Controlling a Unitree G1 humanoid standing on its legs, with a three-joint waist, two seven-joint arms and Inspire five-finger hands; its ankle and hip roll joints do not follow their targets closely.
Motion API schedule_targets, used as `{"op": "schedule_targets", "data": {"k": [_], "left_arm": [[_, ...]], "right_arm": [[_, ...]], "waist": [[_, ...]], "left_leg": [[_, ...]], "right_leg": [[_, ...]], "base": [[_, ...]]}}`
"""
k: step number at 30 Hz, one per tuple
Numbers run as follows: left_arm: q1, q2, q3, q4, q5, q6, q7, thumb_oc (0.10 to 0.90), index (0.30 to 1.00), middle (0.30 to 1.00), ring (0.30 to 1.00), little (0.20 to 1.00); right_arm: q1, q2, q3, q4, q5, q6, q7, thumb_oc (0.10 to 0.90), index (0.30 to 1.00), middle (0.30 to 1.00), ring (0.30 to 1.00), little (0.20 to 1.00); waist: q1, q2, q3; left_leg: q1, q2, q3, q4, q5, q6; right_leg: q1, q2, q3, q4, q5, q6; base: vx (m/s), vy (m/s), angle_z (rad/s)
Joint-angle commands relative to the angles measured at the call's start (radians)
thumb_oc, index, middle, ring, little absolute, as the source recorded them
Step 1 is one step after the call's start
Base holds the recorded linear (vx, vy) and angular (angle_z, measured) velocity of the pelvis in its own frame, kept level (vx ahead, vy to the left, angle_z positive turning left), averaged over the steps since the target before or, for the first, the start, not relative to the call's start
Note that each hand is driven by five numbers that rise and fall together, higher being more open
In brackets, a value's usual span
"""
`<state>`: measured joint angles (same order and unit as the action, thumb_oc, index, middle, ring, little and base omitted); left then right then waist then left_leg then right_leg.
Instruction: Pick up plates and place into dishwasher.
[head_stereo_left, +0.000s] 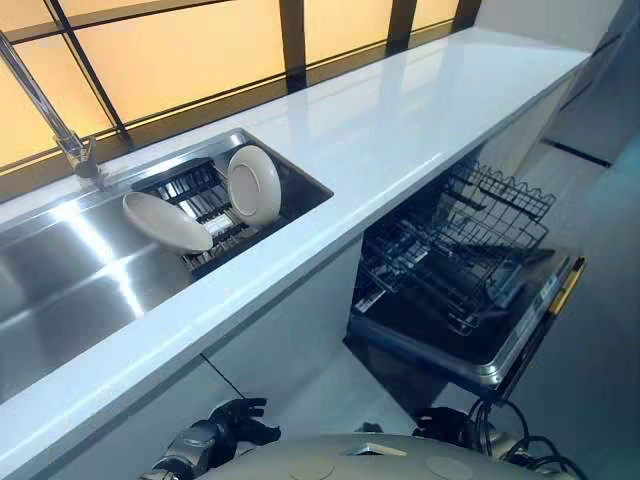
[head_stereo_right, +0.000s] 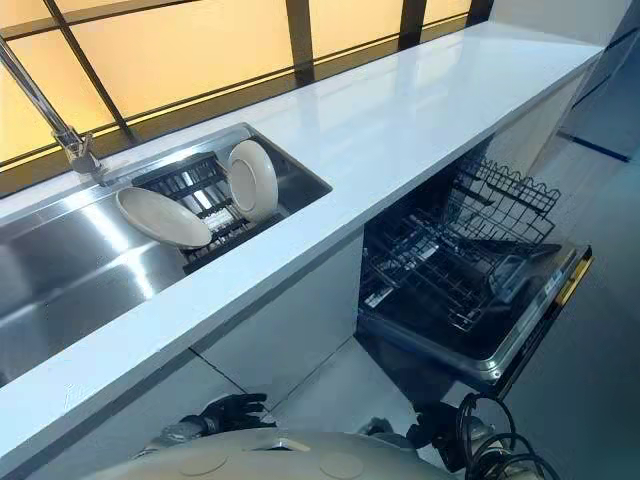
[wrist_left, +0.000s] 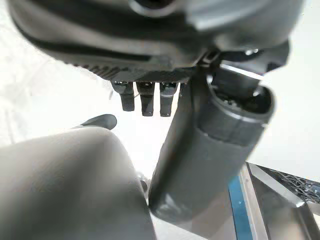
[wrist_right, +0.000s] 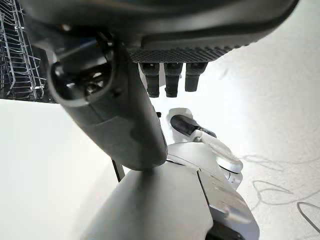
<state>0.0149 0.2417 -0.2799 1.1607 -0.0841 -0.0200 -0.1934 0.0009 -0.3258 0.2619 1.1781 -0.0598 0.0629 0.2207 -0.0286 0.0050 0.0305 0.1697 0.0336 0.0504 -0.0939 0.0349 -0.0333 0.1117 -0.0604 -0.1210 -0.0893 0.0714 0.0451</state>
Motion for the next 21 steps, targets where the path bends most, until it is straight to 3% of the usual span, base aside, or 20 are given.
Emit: {"op": "schedule_targets", "data": {"k": [1, 17, 21], "left_arm": [[-0.064, -0.006, -0.039, 0.069, 0.042, 0.002, -0.008, 0.800, 0.900, 0.900, 0.900, 0.900], [-0.071, -0.008, -0.028, 0.063, 0.005, -0.001, -0.019, 0.800, 0.900, 0.900, 0.900, 0.900], [-0.076, -0.004, -0.030, 0.045, -0.027, -0.059, -0.036, 0.800, 0.900, 0.900, 0.900, 0.900]], "right_arm": [[-0.052, 0.088, 0.069, 0.045, -0.007, -0.018, 0.030, 0.800, 0.900, 0.900, 0.900, 0.900], [-0.051, 0.084, 0.064, 0.043, -0.009, -0.020, 0.030, 0.800, 0.900, 0.900, 0.900, 0.900], [-0.051, 0.081, 0.067, 0.036, -0.010, -0.017, 0.034, 0.800, 0.900, 0.900, 0.900, 0.900]], "waist": [[0.007, -0.003, 0.037], [0.004, -0.003, 0.033], [0.002, -0.003, 0.035]], "left_leg": [[-0.017, -0.088, 0.030, 0.013, -0.064, 0.046], [-0.023, -0.087, 0.029, 0.014, -0.061, 0.044], [-0.024, -0.088, 0.029, 0.013, -0.059, 0.043]], "right_leg": [[0.008, 0.025, -0.020, 0.078, -0.092, 0.032], [0.002, 0.028, -0.012, 0.080, -0.089, 0.032], [0.000, 0.029, -0.008, 0.080, -0.087, 0.032]], "base": [[-0.50, -0.337, -0.16], [0.00, 0.000, 0.00], [0.00, 0.000, 0.00]]}}
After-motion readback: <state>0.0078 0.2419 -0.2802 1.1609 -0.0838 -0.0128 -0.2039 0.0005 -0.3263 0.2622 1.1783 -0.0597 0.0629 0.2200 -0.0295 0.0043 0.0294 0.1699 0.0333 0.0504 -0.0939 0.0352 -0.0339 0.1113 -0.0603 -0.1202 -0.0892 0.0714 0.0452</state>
